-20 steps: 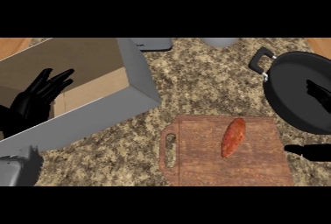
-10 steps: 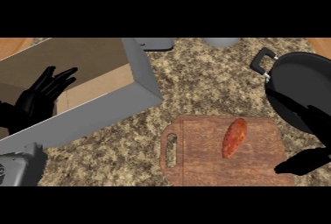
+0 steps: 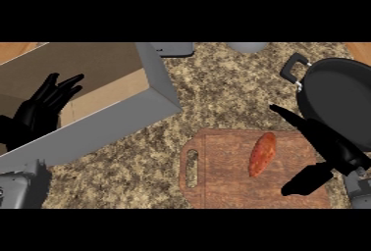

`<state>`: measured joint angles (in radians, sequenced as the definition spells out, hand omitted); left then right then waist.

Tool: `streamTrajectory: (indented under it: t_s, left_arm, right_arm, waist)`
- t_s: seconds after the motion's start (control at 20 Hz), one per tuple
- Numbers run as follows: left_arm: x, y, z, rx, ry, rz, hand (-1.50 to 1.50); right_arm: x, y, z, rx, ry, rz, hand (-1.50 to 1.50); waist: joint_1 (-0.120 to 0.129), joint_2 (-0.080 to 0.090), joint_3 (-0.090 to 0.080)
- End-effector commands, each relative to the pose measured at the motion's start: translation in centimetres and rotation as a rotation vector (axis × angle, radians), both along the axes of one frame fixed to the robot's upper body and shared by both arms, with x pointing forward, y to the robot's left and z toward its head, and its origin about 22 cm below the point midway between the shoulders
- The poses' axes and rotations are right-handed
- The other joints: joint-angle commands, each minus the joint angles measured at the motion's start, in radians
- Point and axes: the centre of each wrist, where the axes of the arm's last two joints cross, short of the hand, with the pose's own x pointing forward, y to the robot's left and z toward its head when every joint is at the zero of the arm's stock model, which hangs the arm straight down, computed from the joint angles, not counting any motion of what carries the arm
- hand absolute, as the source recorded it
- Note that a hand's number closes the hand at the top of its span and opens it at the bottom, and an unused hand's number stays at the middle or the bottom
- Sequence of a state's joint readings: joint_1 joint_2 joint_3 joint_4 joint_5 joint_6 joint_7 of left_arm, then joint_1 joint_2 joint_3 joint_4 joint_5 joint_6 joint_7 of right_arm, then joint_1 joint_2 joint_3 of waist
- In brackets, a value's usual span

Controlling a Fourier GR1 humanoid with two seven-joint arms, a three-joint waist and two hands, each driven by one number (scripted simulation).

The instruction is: Pick the sweet potato from the cutting board and place it in the pot

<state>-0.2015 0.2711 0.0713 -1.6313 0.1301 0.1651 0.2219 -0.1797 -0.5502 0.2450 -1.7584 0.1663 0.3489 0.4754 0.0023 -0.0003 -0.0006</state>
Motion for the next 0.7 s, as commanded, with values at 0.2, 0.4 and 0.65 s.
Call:
streamTrajectory:
  t_s: [0.2, 0.4, 0.65]
  left_arm:
    - [0.3, -0.7, -1.3, -0.009, 0.015, 0.02, 0.0]
    - [0.0, 0.6, -1.6, -0.004, 0.014, 0.014, 0.0]
    - [-0.1, -2.0, -0.5, 0.004, -0.006, 0.006, 0.0]
  right_arm:
    - [0.4, 2.0, -0.7, -0.105, 0.064, -0.05, -1.5]
    - [1.5, 1.3, -1.8, -0.129, 0.066, -0.059, -1.5]
    - [1.2, 0.9, -5.8, -0.106, 0.055, -0.044, -1.5]
  waist:
    - [-0.002, 0.0, 0.0]
    - [0.0, 0.001, 0.001]
    - [0.0, 0.001, 0.001]
